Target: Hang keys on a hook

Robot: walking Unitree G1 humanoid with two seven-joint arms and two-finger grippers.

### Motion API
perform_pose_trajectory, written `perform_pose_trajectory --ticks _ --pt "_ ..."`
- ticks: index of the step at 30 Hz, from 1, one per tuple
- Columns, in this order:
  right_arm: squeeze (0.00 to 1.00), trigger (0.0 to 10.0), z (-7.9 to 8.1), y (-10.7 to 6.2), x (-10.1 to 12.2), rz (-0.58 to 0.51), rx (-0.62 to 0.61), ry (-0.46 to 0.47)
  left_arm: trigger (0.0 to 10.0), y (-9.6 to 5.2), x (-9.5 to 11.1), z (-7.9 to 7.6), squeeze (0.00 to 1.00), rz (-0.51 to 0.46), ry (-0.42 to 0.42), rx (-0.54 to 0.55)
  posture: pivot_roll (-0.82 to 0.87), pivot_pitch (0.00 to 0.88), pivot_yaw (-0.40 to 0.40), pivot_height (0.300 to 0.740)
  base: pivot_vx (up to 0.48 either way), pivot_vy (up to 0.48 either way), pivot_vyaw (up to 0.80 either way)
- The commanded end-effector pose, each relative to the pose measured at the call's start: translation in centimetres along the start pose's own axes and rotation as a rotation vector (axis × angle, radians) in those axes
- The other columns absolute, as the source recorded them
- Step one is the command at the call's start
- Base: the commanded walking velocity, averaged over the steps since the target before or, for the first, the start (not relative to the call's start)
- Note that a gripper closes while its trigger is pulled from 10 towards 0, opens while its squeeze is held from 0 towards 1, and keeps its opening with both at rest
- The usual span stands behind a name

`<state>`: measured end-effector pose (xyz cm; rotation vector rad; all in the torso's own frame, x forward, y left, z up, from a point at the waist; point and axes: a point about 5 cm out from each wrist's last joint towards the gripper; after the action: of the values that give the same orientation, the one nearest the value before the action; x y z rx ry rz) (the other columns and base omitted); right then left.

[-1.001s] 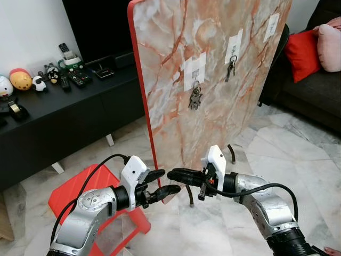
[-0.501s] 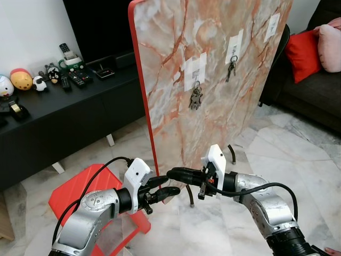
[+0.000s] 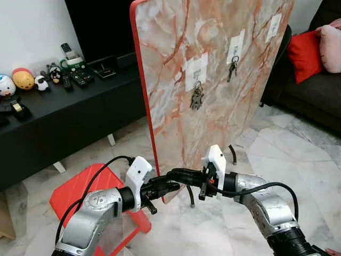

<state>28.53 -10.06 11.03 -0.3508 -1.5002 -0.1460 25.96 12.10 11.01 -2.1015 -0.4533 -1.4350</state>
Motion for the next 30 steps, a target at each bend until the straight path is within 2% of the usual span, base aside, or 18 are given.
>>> perform_pose_trajectory --ticks 1,20,30 --pt "0.0 10.0 0.0 0.3 1.1 -0.018 0.018 -0.038 0.0 -0.1 0.5 0.0 0.0 -0.004 0.012 0.001 0.03 0.0 0.016 0.74 0.0 0.0 0.0" --pt "0.0 10.0 -0.2 0.1 0.8 -0.004 -0.002 -0.046 0.0 -0.4 0.6 0.5 0.0 -0.011 0.015 0.025 0.03 0.0 0.018 0.74 0.0 0.0 0.0" --pt "0.0 10.0 -0.6 -0.3 0.1 0.049 -0.02 -0.068 0.0 -1.2 0.4 1.3 0.0 0.01 0.031 0.067 0.03 0.0 0.019 0.74 0.0 0.0 0.0"
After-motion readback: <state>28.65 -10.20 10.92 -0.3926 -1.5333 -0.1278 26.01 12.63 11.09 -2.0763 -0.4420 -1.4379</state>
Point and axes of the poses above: a point about 5 cm out from each wrist's last joint towards the gripper, its own y axis pointing out of the wrist towards the gripper, its own x axis along the axis of the wrist's last joint, z = x × y, and after that the axes turned 10 degrees about -y, right-handed
